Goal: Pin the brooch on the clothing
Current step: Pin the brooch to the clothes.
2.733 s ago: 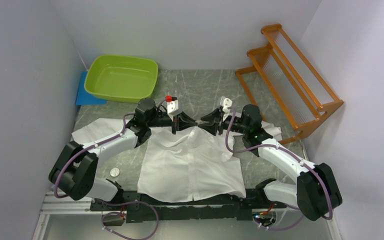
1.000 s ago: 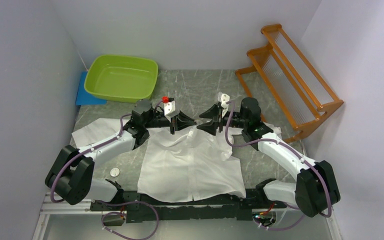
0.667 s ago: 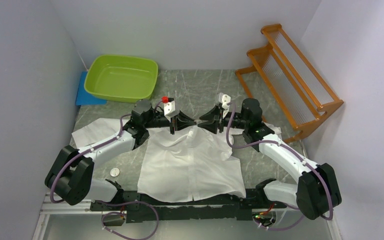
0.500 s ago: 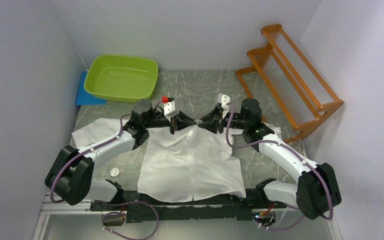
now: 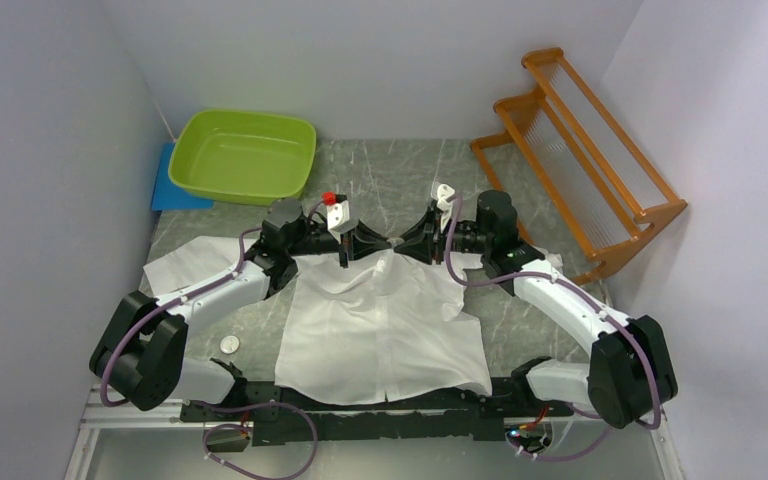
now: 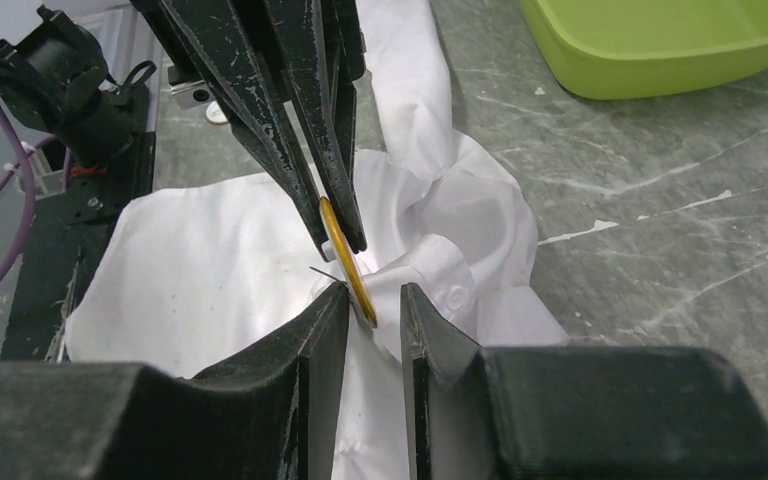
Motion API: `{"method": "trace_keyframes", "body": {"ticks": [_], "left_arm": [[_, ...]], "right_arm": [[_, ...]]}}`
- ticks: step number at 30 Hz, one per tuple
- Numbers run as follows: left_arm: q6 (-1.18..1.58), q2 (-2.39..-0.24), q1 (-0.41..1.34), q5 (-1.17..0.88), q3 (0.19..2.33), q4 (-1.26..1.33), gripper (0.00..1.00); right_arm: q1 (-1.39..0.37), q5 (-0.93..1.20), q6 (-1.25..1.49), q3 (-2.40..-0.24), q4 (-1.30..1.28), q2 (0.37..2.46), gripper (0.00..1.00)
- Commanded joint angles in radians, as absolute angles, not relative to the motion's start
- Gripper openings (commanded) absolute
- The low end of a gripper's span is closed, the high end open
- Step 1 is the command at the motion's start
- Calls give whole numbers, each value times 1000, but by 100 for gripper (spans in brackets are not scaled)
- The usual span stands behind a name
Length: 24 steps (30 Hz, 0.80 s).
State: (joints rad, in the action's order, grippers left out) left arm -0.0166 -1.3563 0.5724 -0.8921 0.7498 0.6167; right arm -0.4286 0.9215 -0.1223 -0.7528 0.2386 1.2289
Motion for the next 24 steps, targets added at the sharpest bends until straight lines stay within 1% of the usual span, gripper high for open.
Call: {"method": "trace_keyframes", "body": {"ticks": [1,9,13,21,24], "left_arm": [[-22,-1322,578,-926,758,645,3],[-30,-1322,578,-925,763,631,3],[-35,-1324,578,-925,765,626,3],[-55,-1322,578,-926,774,595,3],[-67,-1319,578,-925,778,581,2]], "right_arm": [[-435,887,-117,-818,244,1249,29],[-448,839,-125,-861,180,1266,27],[-455,805,-123,-898,127,1285,22],[-490,686,-139,-986,-24,1333,19],[-506,636,-140,-1026,-83,1355,15]]}}
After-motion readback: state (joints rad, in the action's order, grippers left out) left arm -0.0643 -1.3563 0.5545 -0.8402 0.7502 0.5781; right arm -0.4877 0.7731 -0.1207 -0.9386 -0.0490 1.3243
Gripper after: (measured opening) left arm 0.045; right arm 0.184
